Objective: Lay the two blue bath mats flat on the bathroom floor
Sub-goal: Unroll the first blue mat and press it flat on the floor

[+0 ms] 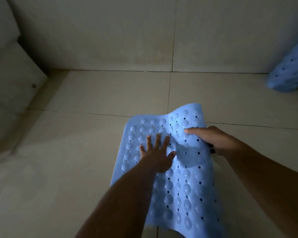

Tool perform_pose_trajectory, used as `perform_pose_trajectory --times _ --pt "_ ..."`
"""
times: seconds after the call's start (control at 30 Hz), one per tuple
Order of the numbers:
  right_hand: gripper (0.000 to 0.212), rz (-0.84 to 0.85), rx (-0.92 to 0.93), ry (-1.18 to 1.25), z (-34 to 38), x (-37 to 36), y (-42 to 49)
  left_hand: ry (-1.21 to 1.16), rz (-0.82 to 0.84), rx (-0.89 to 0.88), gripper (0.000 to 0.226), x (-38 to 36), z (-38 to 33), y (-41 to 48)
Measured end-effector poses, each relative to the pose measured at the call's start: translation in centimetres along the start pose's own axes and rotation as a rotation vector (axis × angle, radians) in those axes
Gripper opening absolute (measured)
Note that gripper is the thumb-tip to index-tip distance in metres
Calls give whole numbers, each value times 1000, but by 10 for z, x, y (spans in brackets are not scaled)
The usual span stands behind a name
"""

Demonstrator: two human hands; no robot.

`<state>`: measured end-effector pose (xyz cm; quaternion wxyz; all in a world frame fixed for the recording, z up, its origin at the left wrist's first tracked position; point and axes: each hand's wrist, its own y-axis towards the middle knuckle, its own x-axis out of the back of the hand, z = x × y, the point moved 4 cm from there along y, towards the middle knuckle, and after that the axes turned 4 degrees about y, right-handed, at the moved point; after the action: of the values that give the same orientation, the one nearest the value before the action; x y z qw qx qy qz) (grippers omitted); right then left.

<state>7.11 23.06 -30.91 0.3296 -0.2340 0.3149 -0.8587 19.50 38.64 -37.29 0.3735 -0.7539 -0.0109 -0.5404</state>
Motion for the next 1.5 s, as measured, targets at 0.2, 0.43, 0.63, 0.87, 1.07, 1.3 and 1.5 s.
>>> perform_pose_trajectory --times 0.2,0.43,0.63,0.87,1.07,1.3,1.5 --pt "62 -3 22 -30 -12 25 -6 20 -32 57 75 -17 1 3" --pt "67 37 -58 -22 -23 36 0 49 -23 70 76 -19 4 5" --pt "99 -191 19 61 -26 51 13 56 -23 106 75 -9 32 6" --pt "53 -76 105 165 -21 67 4 9 -282 -125 78 1 -13 13" --pt "46 -16 78 152 -24 86 -1 11 -180 -97 85 -13 -48 22" --pt "56 -117 114 63 -20 124 -12 69 -94 -13 90 -11 -55 24" --pt "41 -85 9 32 -31 148 -22 46 -79 -6 88 -7 -66 26"
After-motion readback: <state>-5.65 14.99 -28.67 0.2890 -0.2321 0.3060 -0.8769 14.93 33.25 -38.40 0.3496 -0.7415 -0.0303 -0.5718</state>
